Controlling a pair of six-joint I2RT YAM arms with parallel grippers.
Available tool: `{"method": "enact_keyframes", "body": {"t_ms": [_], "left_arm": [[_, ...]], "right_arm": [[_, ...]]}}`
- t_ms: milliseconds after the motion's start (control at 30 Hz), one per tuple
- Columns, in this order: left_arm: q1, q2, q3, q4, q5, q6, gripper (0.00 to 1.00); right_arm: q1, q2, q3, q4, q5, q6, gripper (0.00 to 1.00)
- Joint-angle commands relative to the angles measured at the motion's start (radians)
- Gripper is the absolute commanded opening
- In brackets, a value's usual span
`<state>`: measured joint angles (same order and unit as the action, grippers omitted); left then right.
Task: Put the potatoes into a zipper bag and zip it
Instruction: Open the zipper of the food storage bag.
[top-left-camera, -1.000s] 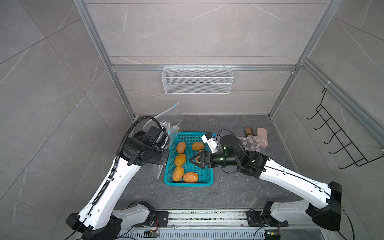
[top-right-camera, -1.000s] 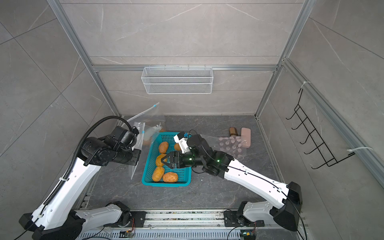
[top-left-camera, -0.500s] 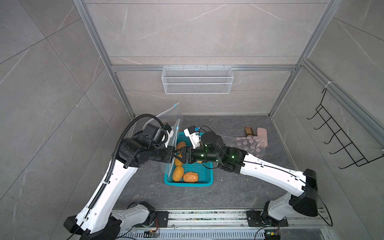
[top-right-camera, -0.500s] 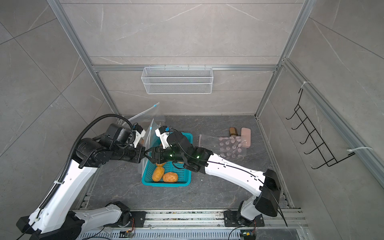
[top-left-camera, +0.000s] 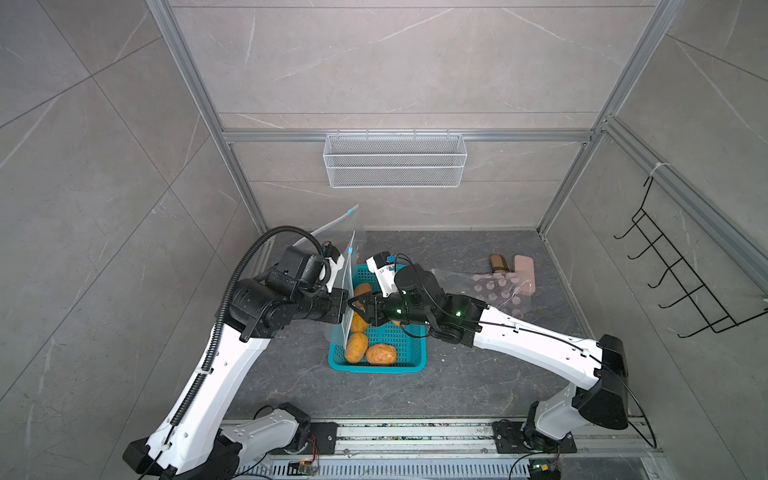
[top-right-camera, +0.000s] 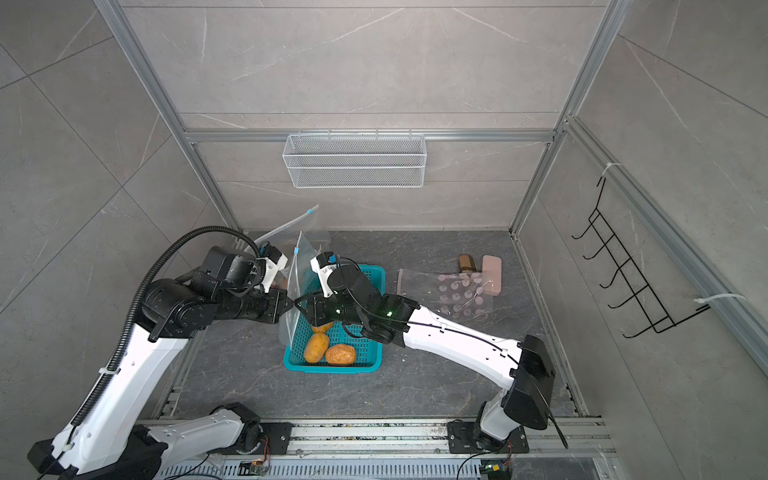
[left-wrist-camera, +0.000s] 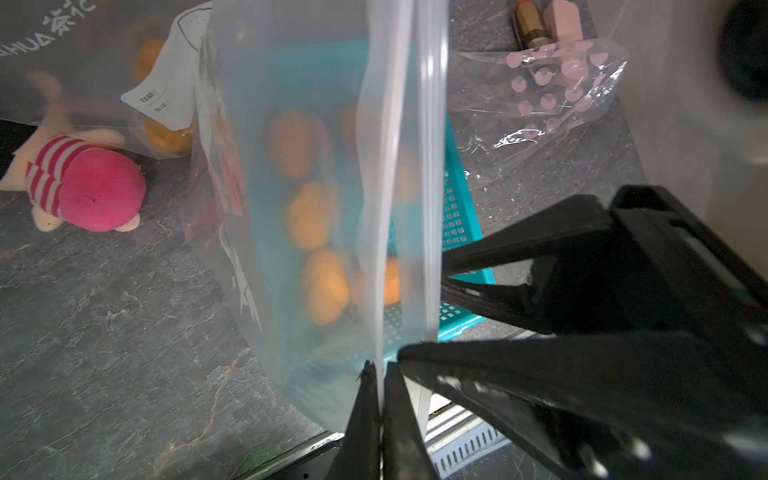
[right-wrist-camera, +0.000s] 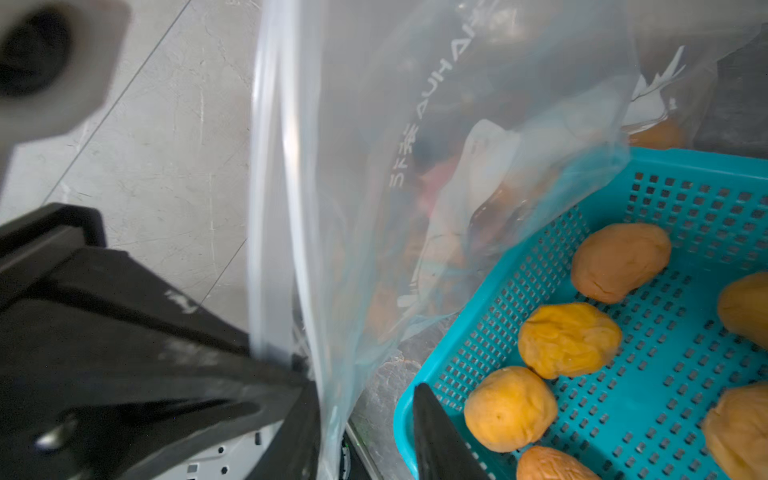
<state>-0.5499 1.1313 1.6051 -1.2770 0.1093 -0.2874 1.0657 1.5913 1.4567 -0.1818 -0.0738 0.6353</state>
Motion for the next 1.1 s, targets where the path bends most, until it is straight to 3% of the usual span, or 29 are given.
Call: {"method": "enact_keyframes", "body": {"t_ms": [0,133,233,367,433,600,833,967,1067], "left_arm": [[-0.004,-0.027,0.028,0.018,0.061,0.006,0.00],[-0.004,-0.033,0.022,0.020,0.050,0.005,0.00],[-0.003,-0.030,0.018,0.011,0.017,0.004,0.00],[-0.003,-0.007,0.071,-0.068,-0.185,-0.012,0.00],[-0.003,0.014,0.124,-0.128,-0.283,-0.016,0.00],[-0.003,0.029,0.244,-0.215,-0.381,0.004,0.00],[-0.003,0.011,0.403,-0.378,-0.561,-0.020,0.00],[-0.003,-0.013,0.399,-0.378,-0.575,-0.018,0.00],[-0.003,-0.025,0.314,-0.317,-0.488,-0.003,0.00]], "right_arm": [[0.001,0.030,0.032,-0.032,0.048,-0.026,0.33],[0.000,0.033,0.032,-0.034,0.066,-0.034,0.25],[0.000,0.033,0.032,-0.023,0.034,-0.028,0.12],[0.000,0.029,0.043,-0.032,0.004,-0.002,0.00],[0.001,0.041,0.072,-0.047,-0.025,0.020,0.00],[0.019,0.138,0.216,-0.084,-0.144,0.064,0.00],[0.048,0.253,0.380,-0.142,-0.210,0.072,0.00],[0.050,0.290,0.408,-0.163,-0.243,0.081,0.00],[0.050,0.305,0.417,-0.204,-0.235,0.058,0.00]]}}
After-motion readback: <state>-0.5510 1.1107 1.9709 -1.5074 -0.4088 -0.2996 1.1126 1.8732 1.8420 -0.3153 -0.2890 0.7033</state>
